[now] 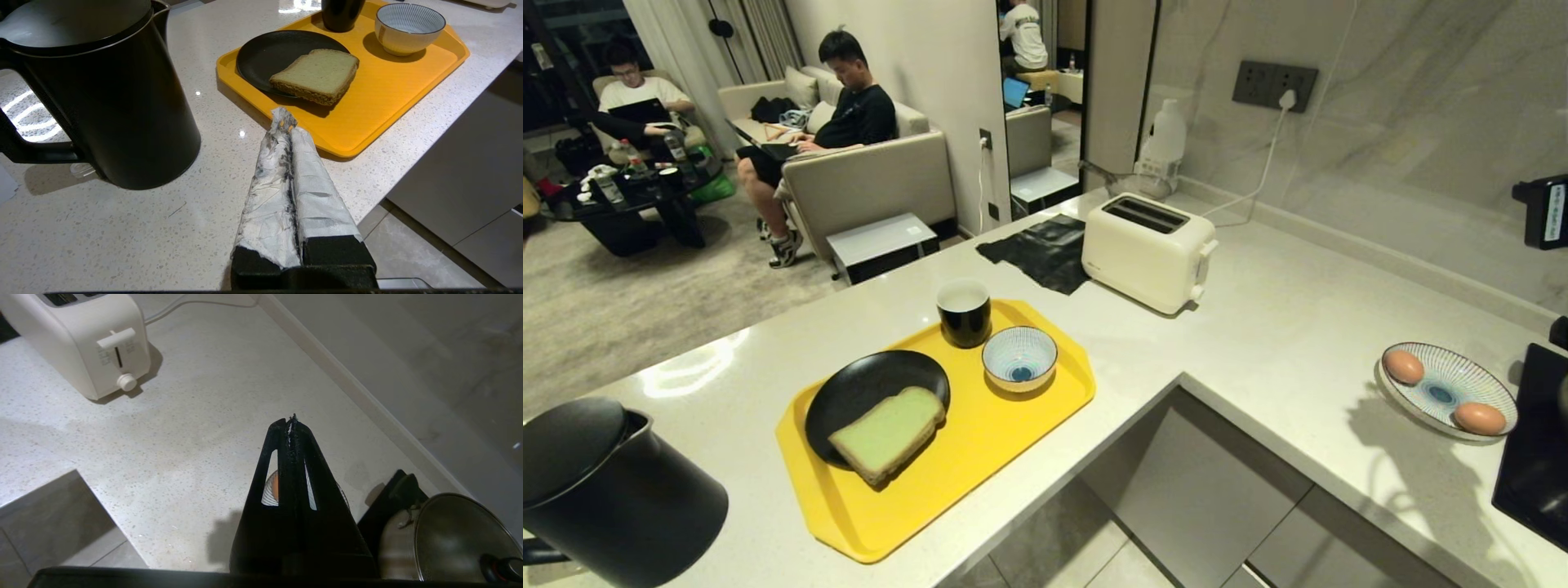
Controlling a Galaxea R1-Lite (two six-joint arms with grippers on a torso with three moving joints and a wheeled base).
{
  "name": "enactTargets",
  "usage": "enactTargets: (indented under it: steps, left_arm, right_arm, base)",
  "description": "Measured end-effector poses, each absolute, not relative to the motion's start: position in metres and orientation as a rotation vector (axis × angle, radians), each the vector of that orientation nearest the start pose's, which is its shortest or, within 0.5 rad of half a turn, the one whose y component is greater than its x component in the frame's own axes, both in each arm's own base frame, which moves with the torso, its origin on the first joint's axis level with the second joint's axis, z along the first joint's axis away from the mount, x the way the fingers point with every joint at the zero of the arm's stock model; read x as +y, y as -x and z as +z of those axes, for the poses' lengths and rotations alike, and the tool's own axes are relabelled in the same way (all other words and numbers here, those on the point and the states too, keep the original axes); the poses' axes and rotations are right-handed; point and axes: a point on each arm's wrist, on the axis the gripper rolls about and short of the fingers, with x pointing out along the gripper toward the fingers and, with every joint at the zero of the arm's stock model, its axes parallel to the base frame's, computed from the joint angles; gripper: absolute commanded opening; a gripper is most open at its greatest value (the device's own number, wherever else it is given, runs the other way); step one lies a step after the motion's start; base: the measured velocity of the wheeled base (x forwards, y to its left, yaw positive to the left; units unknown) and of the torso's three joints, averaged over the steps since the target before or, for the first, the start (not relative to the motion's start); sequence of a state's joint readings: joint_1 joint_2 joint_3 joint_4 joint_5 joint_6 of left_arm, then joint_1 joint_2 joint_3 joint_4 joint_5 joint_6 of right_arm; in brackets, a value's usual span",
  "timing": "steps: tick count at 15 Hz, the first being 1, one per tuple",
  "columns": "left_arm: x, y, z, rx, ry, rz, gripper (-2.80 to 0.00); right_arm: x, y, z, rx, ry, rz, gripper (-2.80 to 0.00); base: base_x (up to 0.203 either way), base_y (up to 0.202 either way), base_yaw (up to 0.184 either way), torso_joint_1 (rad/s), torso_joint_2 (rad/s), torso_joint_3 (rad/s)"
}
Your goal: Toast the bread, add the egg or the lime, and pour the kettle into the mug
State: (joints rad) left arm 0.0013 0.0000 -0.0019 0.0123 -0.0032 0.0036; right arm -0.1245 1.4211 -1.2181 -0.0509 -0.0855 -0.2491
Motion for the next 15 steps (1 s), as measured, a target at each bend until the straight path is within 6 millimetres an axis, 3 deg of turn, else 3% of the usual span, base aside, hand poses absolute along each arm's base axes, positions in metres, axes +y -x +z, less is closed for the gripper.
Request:
enactTargets:
  steps: [4,8,13,15]
  left_arm:
    - [0.0,0.023,0.075,0.011,-0.003,-0.002,-2.8]
    - [0.0,0.023,0.075,0.01,-0.003,-0.002,-2.8]
    - [0.0,0.023,0.075,0.01,-0.003,-0.002,-2.8]
    - [0.0,0.023,0.075,0.01,-0.003,-0.002,-2.8]
  right_arm:
    - [-0.043,-0.242,0.309,0.288,0.256,-0.236,-2.8]
    - [-0.056,-0.238,0.311,0.488,0.173,-0.316,-2.8]
    - [-0.055,-0.23,0.305,0.803,0.027,-0.259,-2.8]
    - [-0.056,-0.233,0.301,0.836,0.025,-0.26,-2.8]
  base:
    - [0.0,0.0,0.0,0.0,0.0,0.0]
    - [0.0,0.0,0.0,0.0,0.0,0.0]
    - [0.0,0.0,0.0,0.0,0.0,0.0]
    - [0.0,0.0,0.0,0.0,0.0,0.0]
